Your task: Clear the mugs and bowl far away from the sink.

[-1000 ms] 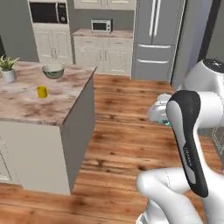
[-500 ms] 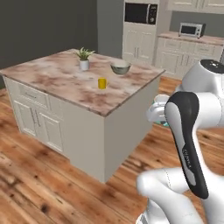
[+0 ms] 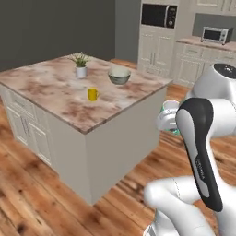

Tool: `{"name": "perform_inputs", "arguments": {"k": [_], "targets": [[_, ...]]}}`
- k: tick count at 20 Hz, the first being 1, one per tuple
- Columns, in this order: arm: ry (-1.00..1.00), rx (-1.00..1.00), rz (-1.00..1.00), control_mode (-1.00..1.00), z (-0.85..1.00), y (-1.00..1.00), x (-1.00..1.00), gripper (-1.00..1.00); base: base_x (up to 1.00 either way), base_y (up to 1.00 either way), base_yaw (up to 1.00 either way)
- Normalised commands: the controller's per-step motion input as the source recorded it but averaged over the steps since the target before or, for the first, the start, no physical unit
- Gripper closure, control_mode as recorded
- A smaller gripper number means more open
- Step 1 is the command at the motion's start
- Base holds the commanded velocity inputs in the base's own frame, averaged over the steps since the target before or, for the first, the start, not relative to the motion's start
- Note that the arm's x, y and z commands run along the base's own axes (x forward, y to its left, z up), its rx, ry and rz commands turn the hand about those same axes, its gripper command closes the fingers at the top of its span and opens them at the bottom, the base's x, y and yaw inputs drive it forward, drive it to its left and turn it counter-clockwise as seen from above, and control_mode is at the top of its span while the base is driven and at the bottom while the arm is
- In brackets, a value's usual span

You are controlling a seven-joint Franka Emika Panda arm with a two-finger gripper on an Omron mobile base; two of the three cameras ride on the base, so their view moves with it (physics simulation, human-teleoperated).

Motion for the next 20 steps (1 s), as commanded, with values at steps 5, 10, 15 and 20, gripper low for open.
{"name": "perform_inputs", "arguments": {"k": [5,10,15,20], "targets": [[0.00,0.00,0.00,1.00,0.00,0.00,0.00,1.00,1.00,-0.72,0.32],[0.00,0.00,0.00,1.00,0.00,0.00,0.00,1.00,1.00,-0.59,0.33],[0.00,0.00,0.00,1.00,0.00,0.00,0.00,1.00,1.00,-0.53,0.41],[0.00,0.00,0.00,1.00,0.00,0.00,0.00,1.00,0.89,-0.27,0.73]]}}
